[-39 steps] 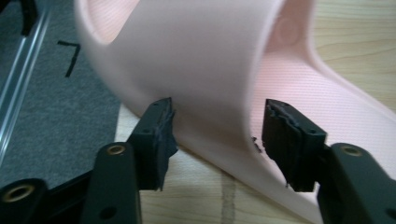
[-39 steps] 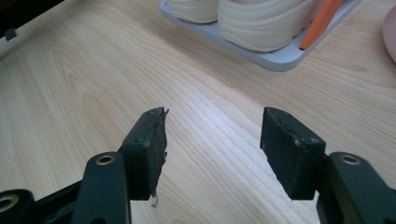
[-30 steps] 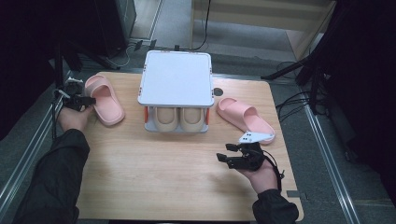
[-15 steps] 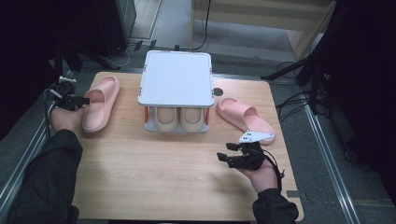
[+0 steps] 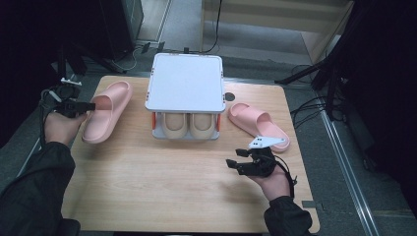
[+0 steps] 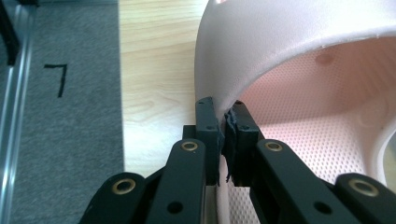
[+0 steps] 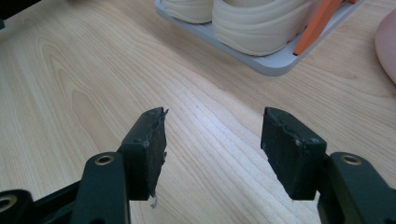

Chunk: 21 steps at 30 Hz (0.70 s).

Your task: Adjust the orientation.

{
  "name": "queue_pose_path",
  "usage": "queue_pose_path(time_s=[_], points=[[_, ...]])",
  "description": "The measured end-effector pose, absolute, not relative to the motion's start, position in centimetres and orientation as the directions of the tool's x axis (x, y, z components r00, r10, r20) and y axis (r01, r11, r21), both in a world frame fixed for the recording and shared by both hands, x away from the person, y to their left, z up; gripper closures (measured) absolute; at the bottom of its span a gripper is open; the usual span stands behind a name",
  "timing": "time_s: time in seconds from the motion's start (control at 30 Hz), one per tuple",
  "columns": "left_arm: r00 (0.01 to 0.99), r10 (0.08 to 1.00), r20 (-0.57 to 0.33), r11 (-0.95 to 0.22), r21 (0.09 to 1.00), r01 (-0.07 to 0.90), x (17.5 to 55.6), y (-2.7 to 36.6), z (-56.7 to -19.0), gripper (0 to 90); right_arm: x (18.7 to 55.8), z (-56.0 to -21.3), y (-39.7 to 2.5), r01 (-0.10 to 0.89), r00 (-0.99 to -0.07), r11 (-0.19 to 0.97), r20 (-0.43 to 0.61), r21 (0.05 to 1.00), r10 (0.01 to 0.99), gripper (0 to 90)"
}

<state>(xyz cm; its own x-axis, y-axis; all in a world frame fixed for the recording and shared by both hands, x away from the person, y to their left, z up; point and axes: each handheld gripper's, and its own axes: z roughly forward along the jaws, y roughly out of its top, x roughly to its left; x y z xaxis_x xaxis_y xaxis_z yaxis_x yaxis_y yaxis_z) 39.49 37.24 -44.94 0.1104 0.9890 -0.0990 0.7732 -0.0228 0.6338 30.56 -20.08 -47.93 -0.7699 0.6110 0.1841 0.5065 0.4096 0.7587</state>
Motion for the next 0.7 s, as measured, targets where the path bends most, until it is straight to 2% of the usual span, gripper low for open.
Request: queue_pose_path(time_s=[0.57, 0.7], points=[[0.255, 0.964, -0.080, -0.146, 0.640, 0.754, 31.1, 34.8, -44.2, 85.1, 31.9, -47.8, -18.2, 0.487, -0.797, 0.431, 0.185, 0.760, 0.575, 40.7], [0.290, 0.951, -0.107, -0.156, 0.643, 0.750, 29.1, 33.6, -44.7, 85.0, 32.4, -47.8, -17.7, 0.479, -0.799, 0.431, 0.177, 0.765, 0.574, 40.8]])
